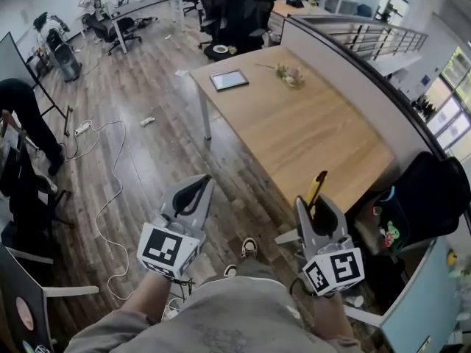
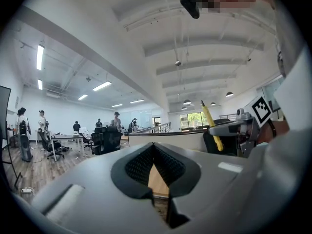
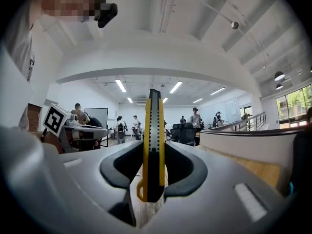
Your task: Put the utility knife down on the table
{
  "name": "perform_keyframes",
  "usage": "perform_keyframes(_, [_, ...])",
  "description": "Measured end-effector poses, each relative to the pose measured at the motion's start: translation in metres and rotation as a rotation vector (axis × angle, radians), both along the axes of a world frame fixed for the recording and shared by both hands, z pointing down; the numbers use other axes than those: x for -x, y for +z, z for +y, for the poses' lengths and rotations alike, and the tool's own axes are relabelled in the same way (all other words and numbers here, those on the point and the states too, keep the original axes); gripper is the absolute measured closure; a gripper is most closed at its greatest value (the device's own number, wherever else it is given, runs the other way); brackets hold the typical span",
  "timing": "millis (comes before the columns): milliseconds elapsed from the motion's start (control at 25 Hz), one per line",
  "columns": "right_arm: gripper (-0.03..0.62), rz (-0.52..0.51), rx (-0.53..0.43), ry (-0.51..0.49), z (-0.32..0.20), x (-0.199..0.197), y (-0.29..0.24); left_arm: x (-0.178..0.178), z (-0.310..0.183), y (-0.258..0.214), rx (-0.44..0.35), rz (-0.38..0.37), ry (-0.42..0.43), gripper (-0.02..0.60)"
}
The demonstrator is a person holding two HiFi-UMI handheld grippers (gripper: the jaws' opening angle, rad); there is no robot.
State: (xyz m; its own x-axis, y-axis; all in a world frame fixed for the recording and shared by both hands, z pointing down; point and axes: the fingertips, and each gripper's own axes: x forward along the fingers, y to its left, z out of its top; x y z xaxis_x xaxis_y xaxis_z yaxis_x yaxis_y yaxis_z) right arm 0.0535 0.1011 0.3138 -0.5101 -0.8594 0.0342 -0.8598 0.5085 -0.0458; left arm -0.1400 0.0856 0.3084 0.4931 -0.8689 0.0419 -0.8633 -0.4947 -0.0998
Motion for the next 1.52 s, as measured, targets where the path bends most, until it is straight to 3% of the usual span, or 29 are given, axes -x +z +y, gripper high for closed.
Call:
perform_keyframes(480, [0.457,0.001,0.053,-0.010,-0.159,0.001,0.030,0.012,-0.145,0.020,0.031,-0.038,-0.040,0.583])
perform_keyframes(960, [0.457,-0.003,0.112,-0.069,-0.334,0.001,0.042,-0.002,-0.316,0.018,0.061,-0.069,-0.043,0.583])
perform_keyframes(1240, [0.457,0.014,0.137,-0.090,-0.400,0.002,0.051,-0.001,-0.382,0.029,0.085,-0.077,-0.063,0.583])
perform_keyframes(1520, [0.457,0.011,0.139,-0.099,-0.427,0.007,0.050,0.007,-0.407,0.024,0.091,-0.080,-0.073,0.583])
